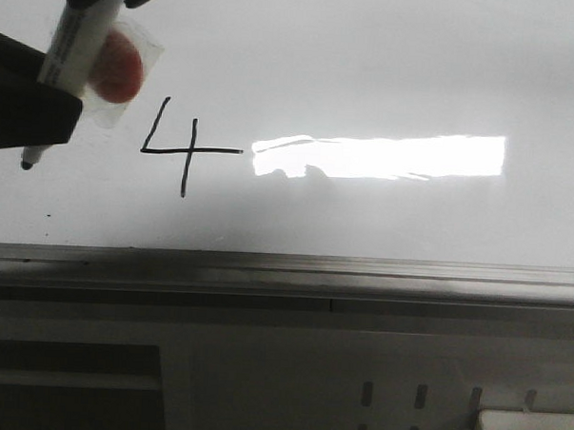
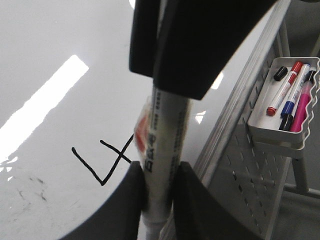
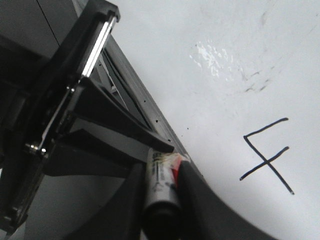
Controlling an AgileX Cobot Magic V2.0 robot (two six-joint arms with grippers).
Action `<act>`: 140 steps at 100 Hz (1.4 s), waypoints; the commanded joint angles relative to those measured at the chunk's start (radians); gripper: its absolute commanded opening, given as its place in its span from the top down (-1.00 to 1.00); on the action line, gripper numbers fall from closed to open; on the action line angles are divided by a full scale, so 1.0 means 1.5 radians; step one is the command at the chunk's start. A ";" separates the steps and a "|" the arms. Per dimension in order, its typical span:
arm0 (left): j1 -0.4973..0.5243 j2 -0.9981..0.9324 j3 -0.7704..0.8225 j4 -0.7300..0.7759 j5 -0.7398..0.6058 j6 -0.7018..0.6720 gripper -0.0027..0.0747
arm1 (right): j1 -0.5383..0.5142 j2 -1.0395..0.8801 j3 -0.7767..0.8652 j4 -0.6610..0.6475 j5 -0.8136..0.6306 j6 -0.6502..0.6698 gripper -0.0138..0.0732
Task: Write number 4 on whiteboard
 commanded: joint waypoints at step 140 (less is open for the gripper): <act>0.118 0.139 -0.147 -0.653 0.152 -0.015 -0.08 | -0.018 -0.108 -0.067 -0.156 -0.050 0.001 -0.61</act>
